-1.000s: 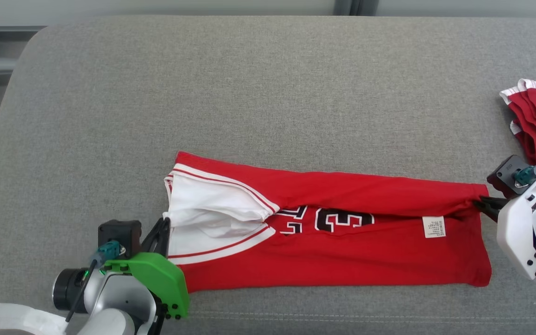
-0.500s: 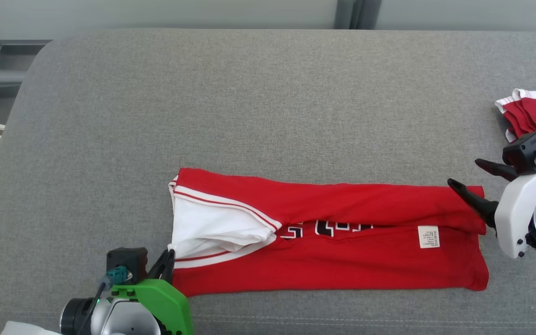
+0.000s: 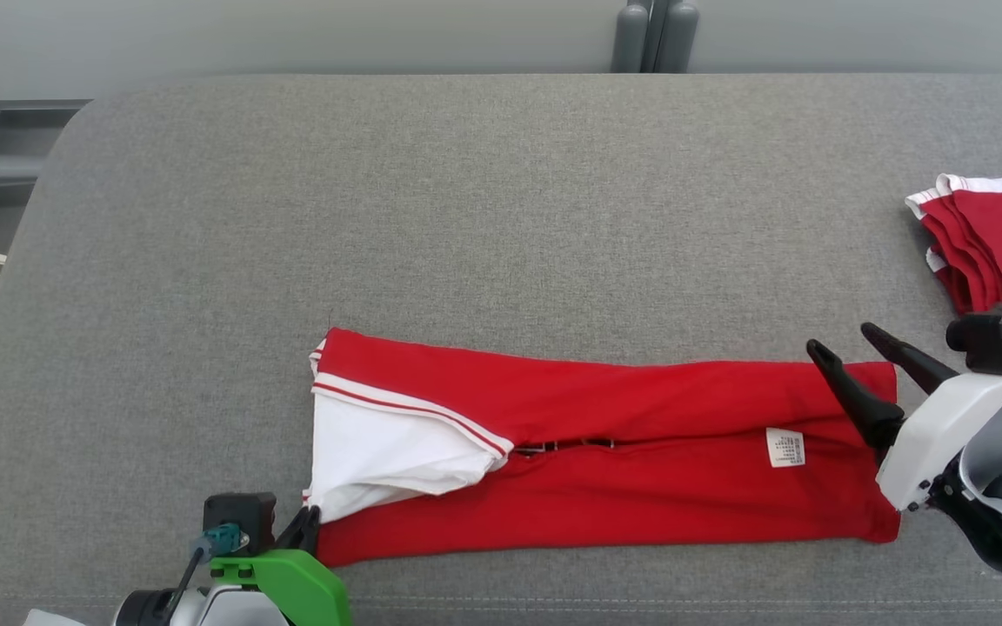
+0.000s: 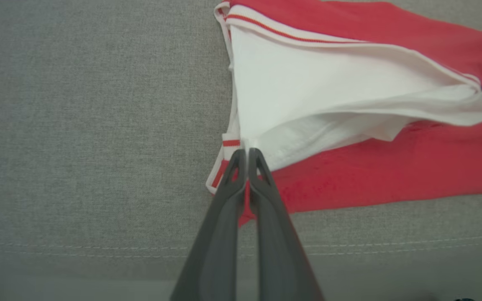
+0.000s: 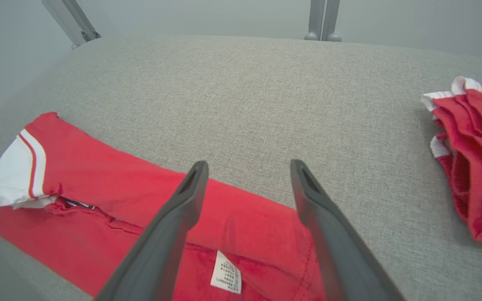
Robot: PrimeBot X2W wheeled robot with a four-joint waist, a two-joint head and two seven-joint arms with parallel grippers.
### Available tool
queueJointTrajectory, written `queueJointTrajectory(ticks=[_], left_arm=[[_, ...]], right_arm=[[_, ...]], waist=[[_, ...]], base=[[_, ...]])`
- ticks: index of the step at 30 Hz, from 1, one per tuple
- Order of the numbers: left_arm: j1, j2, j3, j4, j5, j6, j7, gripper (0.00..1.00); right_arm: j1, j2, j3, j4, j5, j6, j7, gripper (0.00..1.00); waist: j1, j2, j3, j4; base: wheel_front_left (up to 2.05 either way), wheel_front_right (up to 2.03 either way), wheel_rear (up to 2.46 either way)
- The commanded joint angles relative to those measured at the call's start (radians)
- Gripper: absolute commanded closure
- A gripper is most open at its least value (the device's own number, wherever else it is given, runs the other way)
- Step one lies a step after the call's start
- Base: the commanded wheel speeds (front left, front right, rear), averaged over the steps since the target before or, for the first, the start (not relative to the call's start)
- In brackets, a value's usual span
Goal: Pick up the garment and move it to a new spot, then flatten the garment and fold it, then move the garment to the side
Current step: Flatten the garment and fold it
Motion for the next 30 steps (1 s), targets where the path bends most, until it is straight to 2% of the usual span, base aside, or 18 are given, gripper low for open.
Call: queueJointTrajectory(ticks=[1, 2, 3, 4, 5, 19, 25, 30], left_arm=[[0.014, -0.002, 0.001, 0.006, -0.006, -0.003, -0.003, 0.95], [0.016, -0.002, -0.001, 0.011, -0.005, -0.003, -0.005, 0.96], [0.019, -0.002, -0.003, 0.016, -0.005, -0.004, -0.005, 0.85], [0.02, -0.002, -0.004, 0.019, -0.005, -0.006, -0.008, 0.66], [0.018, -0.001, -0.007, 0.021, 0.001, -0.008, -0.012, 0.01], [0.045, 0.026, -0.006, 0.07, 0.017, 0.008, -0.049, 0.0], [0.062, 0.045, 0.027, 0.056, 0.031, 0.022, -0.142, 0.0], [0.07, 0.047, 0.069, 0.018, 0.059, 0.045, -0.275, 0.0]], right_arm=[[0.025, 0.02, -0.021, -0.001, -0.008, -0.001, -0.011, 0.0], [0.037, 0.039, -0.036, -0.004, -0.012, -0.001, -0.016, 0.0], [0.049, 0.057, -0.048, -0.008, -0.013, -0.001, -0.022, 0.0], [0.061, 0.072, -0.063, -0.009, -0.02, -0.001, -0.026, 0.0], [0.072, 0.086, -0.076, -0.01, -0.025, -0.001, -0.03, 0.0], [0.18, 0.24, -0.218, -0.026, -0.087, -0.001, -0.094, 0.0], [0.226, 0.316, -0.274, -0.013, -0.123, -0.001, -0.121, 0.0], [0.27, 0.413, -0.341, -0.005, -0.165, -0.001, -0.162, 0.0]], waist=[[0.0001, 0.0, -0.003, -0.001], [0.0001, 0.0, -0.004, -0.001], [0.0001, 0.0, -0.006, -0.002], [0.0001, 0.0, -0.007, -0.003], [0.0001, 0.0, -0.009, -0.003], [0.0001, 0.0, -0.057, -0.004], [0.0001, 0.0, -0.102, 0.001], [0.0001, 0.0, -0.152, 0.008]], base=[[0.0, 0.0, 0.0], [0.0, 0.0, 0.0], [0.0, 0.0, 0.0], [0.0, 0.0, 0.0], [0.0, 0.0, 0.0], [0.0, 0.0, 0.0], [0.0, 0.0, 0.0], [0.0, 0.0, 0.0]])
